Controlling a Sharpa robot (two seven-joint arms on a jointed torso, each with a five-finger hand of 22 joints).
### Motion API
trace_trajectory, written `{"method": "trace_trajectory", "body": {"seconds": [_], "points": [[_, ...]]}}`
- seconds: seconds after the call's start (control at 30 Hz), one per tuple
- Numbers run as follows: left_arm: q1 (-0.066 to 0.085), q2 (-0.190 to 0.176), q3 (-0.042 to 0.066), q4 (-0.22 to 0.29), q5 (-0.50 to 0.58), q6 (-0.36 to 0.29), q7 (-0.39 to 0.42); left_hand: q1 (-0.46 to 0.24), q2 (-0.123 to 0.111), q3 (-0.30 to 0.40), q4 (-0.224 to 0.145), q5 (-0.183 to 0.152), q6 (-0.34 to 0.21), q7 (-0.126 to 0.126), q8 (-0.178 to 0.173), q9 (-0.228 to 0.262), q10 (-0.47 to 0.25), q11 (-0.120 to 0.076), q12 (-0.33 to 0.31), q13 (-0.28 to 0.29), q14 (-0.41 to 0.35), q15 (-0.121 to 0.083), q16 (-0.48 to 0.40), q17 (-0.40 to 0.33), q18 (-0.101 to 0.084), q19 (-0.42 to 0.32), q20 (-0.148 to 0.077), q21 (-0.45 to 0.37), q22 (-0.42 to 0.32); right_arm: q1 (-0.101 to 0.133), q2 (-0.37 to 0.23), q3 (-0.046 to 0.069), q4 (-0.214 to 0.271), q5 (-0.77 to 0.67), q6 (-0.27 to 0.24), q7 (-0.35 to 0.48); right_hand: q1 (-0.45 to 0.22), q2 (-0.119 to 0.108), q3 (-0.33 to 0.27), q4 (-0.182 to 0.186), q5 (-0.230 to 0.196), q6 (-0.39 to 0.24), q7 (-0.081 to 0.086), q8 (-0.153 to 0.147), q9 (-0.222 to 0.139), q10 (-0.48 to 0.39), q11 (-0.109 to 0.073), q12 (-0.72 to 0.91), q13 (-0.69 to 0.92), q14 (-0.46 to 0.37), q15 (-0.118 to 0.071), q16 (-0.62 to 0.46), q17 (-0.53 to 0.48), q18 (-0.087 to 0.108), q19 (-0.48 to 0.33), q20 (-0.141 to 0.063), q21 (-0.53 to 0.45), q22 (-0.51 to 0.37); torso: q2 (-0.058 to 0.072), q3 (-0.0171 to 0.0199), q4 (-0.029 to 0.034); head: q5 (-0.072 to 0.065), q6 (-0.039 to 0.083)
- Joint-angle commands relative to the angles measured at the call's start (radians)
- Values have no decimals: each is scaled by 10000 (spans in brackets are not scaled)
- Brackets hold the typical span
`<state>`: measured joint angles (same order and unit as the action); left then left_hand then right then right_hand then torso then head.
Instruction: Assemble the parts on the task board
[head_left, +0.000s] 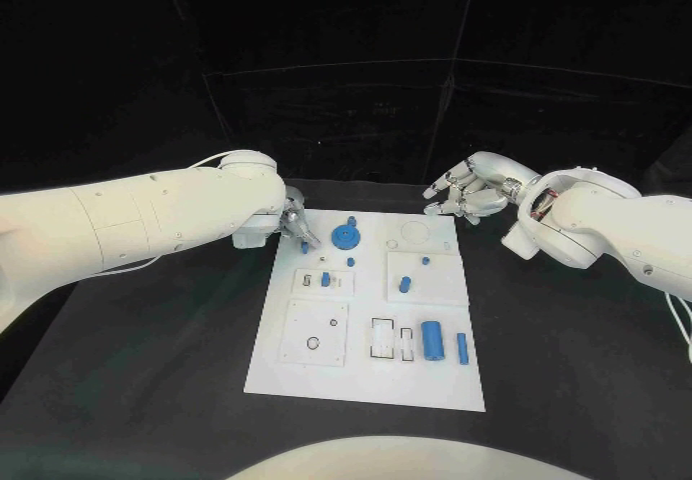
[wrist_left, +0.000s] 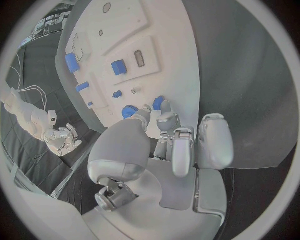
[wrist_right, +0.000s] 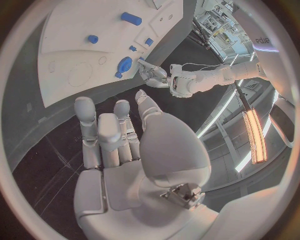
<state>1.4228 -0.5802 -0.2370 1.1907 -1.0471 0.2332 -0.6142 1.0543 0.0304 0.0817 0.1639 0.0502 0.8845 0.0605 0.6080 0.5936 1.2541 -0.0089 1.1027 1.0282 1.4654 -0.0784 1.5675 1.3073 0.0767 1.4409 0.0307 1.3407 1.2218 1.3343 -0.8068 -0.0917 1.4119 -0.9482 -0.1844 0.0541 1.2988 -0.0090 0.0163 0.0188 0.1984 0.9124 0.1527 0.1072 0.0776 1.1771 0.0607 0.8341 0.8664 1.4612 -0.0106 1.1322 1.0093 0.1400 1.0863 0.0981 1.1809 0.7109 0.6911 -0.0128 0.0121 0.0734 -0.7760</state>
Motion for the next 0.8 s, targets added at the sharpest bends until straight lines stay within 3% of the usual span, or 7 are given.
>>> {"method": "trace_trajectory", "body": {"seconds": [0.03,0.23,0.33,0.43,0.53,0.8], "points": [[10,6,4,20,-67,43,91,132,10,16,-60,-18,69,-8,-21,-11,-79,-21,35,-11,1054,53,32,2635,-52,20,46,27,12,20,9,7,-3,3,-21,45,8,80,-72,-13,36,-4,3,55,-4,-63,20,-34,-14,-65,-28,-49,-11,146,-49,-3,-54,-15,-5,-3,1,-7,-5],[9,-16,4,11,-67,55,69,350,68,71,-213,-18,80,-12,-14,-34,-84,-26,35,-25,1054,51,32,2635,-52,19,45,23,15,20,2,7,-10,3,-19,37,8,80,-72,-13,36,-4,3,55,-4,-63,20,-34,-14,-65,-28,-49,-11,146,-49,-3,-54,-15,-4,0,6,-7,-17],[9,-23,4,18,-66,17,77,696,215,261,-438,-17,73,-42,-15,-54,-86,-53,37,-29,1054,32,32,2635,-50,18,35,17,14,20,4,7,-20,3,-19,35,8,80,-72,-13,36,-4,3,55,-4,-63,20,-34,-14,-65,-28,-49,-11,146,-49,-3,-54,-15,-5,-1,6,-9,-24],[7,-35,4,35,-47,-78,107,1311,503,703,-836,-9,23,-120,-38,-82,-109,-129,14,-46,1054,-14,32,2635,-46,17,7,11,13,20,6,7,-33,3,-19,33,8,80,-72,-13,36,-4,3,55,-4,-63,20,-34,-14,-65,-28,-49,-11,146,-49,-3,-54,-15,-5,-7,3,-7,-32],[5,-70,5,70,25,-222,168,2174,899,1599,-1467,-15,-124,-169,-100,-118,-165,-196,-51,-66,1054,-86,32,2635,-45,17,-59,6,18,20,4,7,-44,3,-20,31,8,80,-72,-13,36,-4,3,55,-4,-63,20,-34,-14,-65,-28,-49,-11,146,-49,-3,-54,-15,-3,-4,0,1,-37],[4,-392,9,407,465,-632,377,1780,609,3057,-1852,-28,-203,-65,83,-16,-99,-95,-129,-149,1054,-8,32,2635,-56,19,-35,-11,29,20,-8,7,-64,3,-10,20,8,80,-72,-13,36,-4,3,55,-4,-63,20,-34,-14,-65,-28,-49,-11,146,-49,-3,-54,-15,-7,-5,4,1,-60]]}}
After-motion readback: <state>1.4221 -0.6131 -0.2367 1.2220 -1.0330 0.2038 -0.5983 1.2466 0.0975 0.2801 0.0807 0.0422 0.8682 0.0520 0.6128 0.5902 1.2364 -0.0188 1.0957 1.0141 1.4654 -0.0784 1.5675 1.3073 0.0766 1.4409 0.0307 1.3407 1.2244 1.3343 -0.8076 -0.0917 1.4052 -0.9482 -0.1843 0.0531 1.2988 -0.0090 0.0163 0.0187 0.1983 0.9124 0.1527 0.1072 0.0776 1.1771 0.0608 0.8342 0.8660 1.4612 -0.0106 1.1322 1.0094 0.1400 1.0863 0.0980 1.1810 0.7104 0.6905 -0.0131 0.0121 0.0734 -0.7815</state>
